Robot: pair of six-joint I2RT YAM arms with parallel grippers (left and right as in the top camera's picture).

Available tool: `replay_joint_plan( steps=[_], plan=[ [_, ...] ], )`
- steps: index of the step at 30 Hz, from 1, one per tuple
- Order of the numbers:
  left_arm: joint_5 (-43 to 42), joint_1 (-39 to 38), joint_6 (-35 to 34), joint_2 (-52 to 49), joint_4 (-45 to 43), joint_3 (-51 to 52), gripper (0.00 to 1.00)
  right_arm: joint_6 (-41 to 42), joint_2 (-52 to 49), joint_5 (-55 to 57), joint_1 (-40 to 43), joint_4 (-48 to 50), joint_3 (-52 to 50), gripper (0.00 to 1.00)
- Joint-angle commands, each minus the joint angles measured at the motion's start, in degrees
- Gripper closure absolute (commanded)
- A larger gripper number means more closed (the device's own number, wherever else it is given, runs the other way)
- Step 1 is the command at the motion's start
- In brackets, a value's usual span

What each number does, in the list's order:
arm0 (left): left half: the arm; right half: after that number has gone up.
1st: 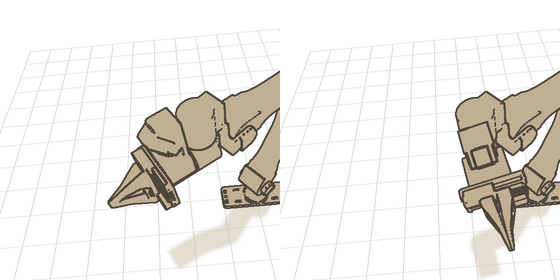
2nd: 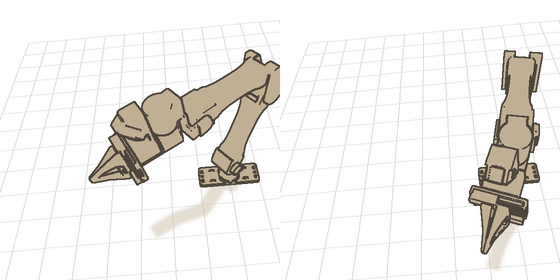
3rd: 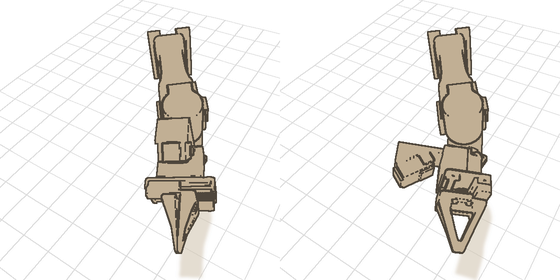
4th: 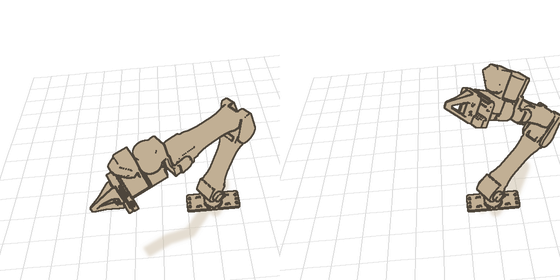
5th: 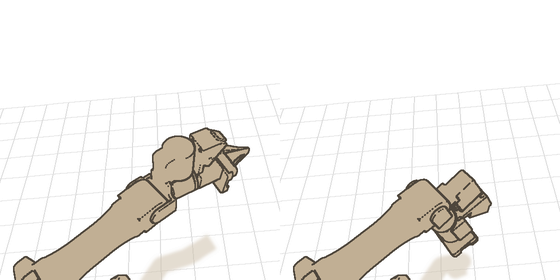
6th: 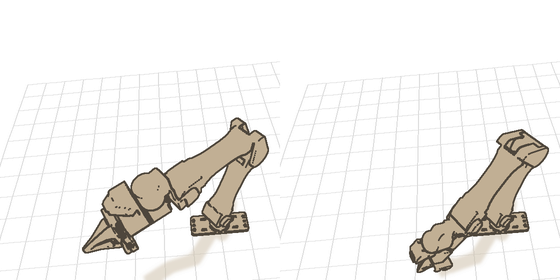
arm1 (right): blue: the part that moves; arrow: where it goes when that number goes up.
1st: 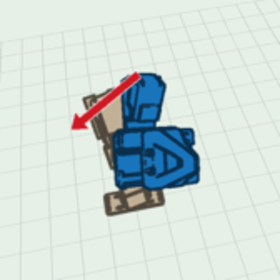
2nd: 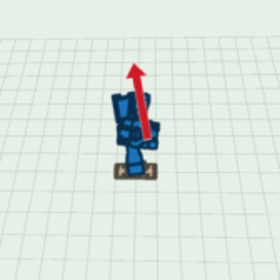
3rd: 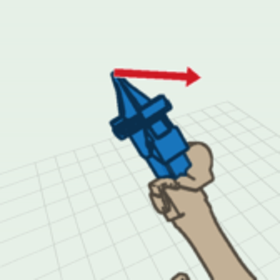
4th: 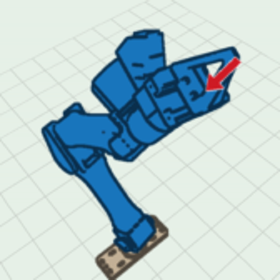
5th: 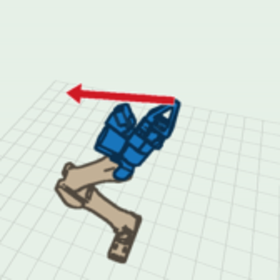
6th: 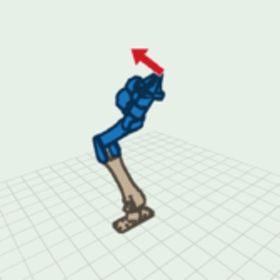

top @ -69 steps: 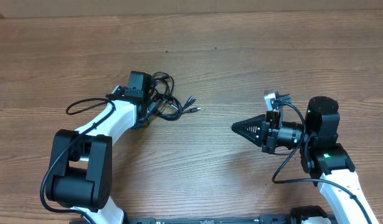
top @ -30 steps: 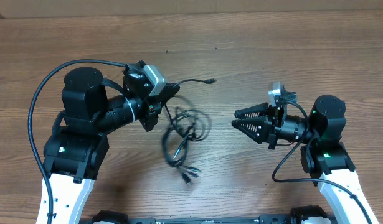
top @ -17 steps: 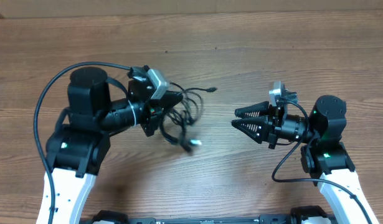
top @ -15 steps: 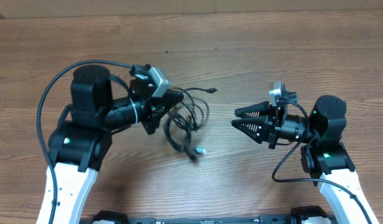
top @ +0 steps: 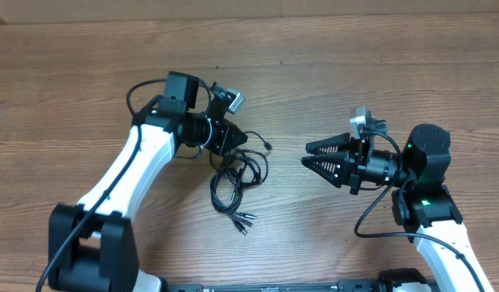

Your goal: Untangle cables

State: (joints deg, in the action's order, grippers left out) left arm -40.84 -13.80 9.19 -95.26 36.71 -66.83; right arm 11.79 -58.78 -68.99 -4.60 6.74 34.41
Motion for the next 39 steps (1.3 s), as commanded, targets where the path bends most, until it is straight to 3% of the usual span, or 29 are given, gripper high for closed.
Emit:
replay_joint_plan(
  steps=[1,5,12,17,20,22,24,26,33,39],
  plan=[
    [8.85,-0.24,-8.5,-3.52,0.98,-0.81,0.95,-0.22,-0.02,-0.04,-0.22,0.04,1.22,0.62],
    [14.73,0.13,-13.9,-3.56,1.92,-0.83,0.96,-0.22,-0.15,-0.04,-0.22,0.04,1.22,0.62],
    [27.45,0.42,-20.44,-3.56,10.95,-0.83,0.96,-0.24,-1.38,-0.04,-0.22,0.04,1.22,0.62],
    [27.21,0.37,-20.87,-3.56,13.92,-0.83,0.94,-0.24,-1.79,-0.04,-0.22,0.07,1.22,0.62],
    [24.06,0.24,-20.85,-3.58,13.75,-0.83,0.56,-0.26,-1.79,-0.04,-0.22,0.09,1.22,0.62],
    [23.12,0.24,-20.85,-3.58,13.7,-0.83,0.44,-0.26,-1.79,-0.04,-0.22,0.07,1.22,0.62],
    [21.31,0.22,-21.24,-3.58,13.4,-0.83,0.16,-0.26,-1.79,-0.04,-0.22,0.07,1.22,0.62],
    [19.61,0.22,-21.24,-3.58,13.03,-0.83,0.0,-0.26,-1.79,-0.04,-0.22,0.07,1.22,0.62],
    [24.2,0.13,-21.79,-3.74,12.96,-0.81,0.0,-0.24,-1.79,-0.04,-0.22,0.07,1.22,0.62],
    [33.81,-4.02,-28.52,-4.55,12.0,-0.81,0.0,-0.24,-1.79,-0.02,-0.22,0.09,1.22,0.62]
  ],
)
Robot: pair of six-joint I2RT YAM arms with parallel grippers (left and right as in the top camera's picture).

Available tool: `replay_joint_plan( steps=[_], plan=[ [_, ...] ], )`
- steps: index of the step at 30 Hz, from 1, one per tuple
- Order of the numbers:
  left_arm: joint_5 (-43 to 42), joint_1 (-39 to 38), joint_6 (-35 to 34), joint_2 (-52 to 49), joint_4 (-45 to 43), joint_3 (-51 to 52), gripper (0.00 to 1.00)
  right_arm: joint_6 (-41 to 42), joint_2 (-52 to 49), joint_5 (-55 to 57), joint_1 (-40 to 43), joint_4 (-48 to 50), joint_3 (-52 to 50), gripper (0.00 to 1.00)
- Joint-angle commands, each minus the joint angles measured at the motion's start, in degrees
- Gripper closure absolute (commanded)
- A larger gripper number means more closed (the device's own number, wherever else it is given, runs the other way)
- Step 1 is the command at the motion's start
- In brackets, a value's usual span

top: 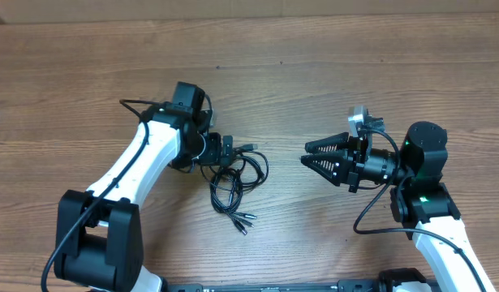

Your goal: Untangle cables

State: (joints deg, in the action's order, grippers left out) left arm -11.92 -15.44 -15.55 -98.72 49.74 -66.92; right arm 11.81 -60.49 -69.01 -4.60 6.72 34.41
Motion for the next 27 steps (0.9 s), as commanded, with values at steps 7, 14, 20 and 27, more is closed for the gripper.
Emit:
replay_joint_plan(
  steps=[7,14,20,27],
  plan=[
    [9.05,-4.28,-7.41,-6.6,-3.37,-0.72,0.01,-0.24,-0.09,-0.04,-0.22,0.07,1.22,0.62],
    [9.38,-2.95,-7.41,-6.84,-5.25,-0.74,0.0,-0.24,-0.09,-0.02,-0.22,0.07,1.22,0.62],
    [9.31,-2.91,-7.39,-6.93,-6.49,-0.74,0.28,-0.24,-0.09,-0.02,-0.22,0.04,1.22,0.62],
    [6.8,-2.97,-6.67,-6.93,-5.86,-0.72,0.38,-0.24,-0.09,-0.02,-0.22,0.04,1.22,0.62]
  ],
)
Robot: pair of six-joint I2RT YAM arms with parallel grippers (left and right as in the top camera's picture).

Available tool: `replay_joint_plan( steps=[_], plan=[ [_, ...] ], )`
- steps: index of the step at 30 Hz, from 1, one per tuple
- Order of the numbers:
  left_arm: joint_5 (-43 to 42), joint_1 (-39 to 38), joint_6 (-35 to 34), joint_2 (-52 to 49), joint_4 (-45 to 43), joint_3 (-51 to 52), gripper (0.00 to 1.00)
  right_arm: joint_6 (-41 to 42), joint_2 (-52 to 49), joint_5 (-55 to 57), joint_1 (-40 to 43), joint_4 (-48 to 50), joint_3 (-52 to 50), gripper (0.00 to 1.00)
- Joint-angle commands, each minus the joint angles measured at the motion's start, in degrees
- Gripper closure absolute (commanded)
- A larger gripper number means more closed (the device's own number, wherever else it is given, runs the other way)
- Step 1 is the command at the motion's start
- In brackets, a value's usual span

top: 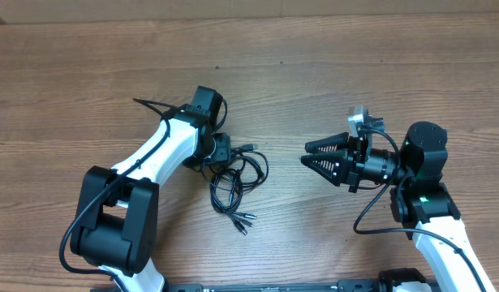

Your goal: Untangle cables

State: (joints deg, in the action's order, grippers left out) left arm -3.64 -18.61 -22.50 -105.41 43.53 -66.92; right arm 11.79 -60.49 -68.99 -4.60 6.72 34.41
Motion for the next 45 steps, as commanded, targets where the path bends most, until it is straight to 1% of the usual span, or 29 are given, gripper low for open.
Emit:
replay_joint_plan(
  steps=[1,2,5,10,13,16,22,31,34,36,41,45],
  plan=[
    [-2.32,0.2,0.46,-0.24,0.66,-0.72,0.39,-0.22,-0.09,-0.04,-0.22,0.07,1.22,0.62],
    [-2.69,0.2,0.7,-0.24,0.92,-0.72,0.41,-0.22,-0.09,-0.04,-0.22,0.07,1.22,0.62],
    [-2.6,0.17,1.68,-0.24,0.98,-0.7,0.44,-0.22,-0.09,-0.04,-0.22,0.07,1.22,0.62],
    [-2.58,0.17,7.04,-0.24,-1.68,-0.7,0.46,-0.22,-0.09,-0.04,-0.22,0.04,1.22,0.62],
    [-2.58,0.17,7.32,-0.24,-2.21,-0.7,0.53,-0.2,-0.09,-0.04,-0.22,0.04,1.22,0.62],
    [-2.58,0.15,7.32,-0.24,-2.27,-0.31,0.56,-0.2,-0.09,-0.04,-0.22,0.04,1.22,0.62],
    [-3.06,0.17,7.58,-0.24,-3.52,2.21,0.58,-0.2,-0.09,-0.04,-0.22,0.07,1.22,0.62],
    [-3.48,0.15,8.37,-0.24,-5.07,4.48,0.57,-0.02,-0.09,-0.07,-0.22,0.04,1.22,0.62],
    [-4.33,0.07,8.37,-0.24,-6.19,6.01,0.58,0.0,-0.09,-0.04,-0.22,0.04,1.22,0.62],
    [-5.66,-0.22,8.39,-0.24,-6.27,6.45,0.61,0.0,-0.09,-0.04,-0.22,0.04,1.22,0.62],
    [-5.62,-0.61,8.41,-0.24,-6.29,6.45,0.65,0.0,-0.09,-0.07,-0.22,0.04,1.22,0.62],
    [-5.6,-0.66,8.41,-0.24,-6.56,6.45,0.74,-0.02,-0.09,-0.07,-0.22,0.04,1.22,0.62]
  ],
)
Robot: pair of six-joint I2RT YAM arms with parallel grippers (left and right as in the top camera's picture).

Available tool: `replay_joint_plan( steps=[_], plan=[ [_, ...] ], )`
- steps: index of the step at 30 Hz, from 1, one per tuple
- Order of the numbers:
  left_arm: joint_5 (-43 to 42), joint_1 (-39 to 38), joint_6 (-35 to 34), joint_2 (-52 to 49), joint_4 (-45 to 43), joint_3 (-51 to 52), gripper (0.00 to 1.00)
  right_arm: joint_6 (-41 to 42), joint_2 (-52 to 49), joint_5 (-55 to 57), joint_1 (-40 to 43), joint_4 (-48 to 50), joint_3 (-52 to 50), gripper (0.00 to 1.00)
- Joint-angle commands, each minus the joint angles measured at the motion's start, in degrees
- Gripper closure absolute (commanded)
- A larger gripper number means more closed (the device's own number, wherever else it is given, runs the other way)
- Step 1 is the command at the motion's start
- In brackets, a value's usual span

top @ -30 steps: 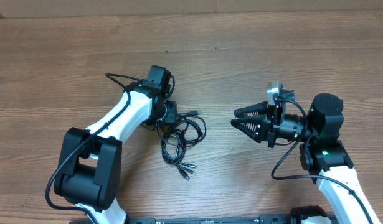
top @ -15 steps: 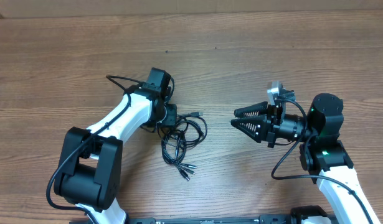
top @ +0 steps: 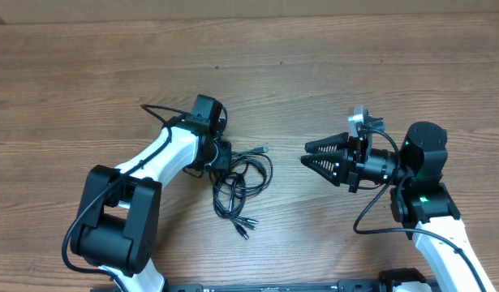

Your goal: Untangle cables

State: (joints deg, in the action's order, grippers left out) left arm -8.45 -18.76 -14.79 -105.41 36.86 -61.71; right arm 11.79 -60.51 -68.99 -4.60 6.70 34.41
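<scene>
A tangle of thin black cables (top: 247, 180) lies in loops on the wooden table (top: 330, 65) at the middle. One plug (top: 262, 149) points up-right, and several connector ends (top: 244, 225) trail to the lower right. My left gripper (top: 222, 160) points down onto the upper left of the tangle. Its fingers are hidden under the wrist, so its state does not show. My right gripper (top: 306, 154) hovers to the right of the tangle, open and empty, with its fingertips aimed left at the cables.
The left arm's white link (top: 164, 154) stretches from the front left base across the table to the tangle. The right arm's body (top: 423, 170) and its own black lead (top: 371, 215) occupy the right side.
The left wrist has shifted slightly to the right over the tangle. The cable loops and the upper plug have moved a little to the right. The right arm has not moved.
At first the left gripper lay level at the tangle's upper left, pointing right. Then the wrist had turned downward over the cables' left edge. The arm later stood steeper, and now the tangle sits nudged slightly right. The right gripper stayed open and still throughout.
</scene>
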Motion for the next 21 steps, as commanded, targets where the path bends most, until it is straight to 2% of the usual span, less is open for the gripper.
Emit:
replay_joint_plan(
  steps=[1,10,21],
  plan=[
    [-0.79,-0.5,0.68,-0.24,0.0,1.27,0.76,0.0,-0.07,-0.04,-0.22,0.07,1.22,0.62],
    [-0.81,-0.55,0.66,-0.24,-1.09,1.97,0.9,0.0,-0.07,-0.07,-0.22,0.07,1.22,0.62],
    [-0.74,-0.55,0.55,-0.24,-2.86,4.33,0.96,0.0,-0.07,-0.07,-0.22,0.07,1.22,0.62]
  ],
)
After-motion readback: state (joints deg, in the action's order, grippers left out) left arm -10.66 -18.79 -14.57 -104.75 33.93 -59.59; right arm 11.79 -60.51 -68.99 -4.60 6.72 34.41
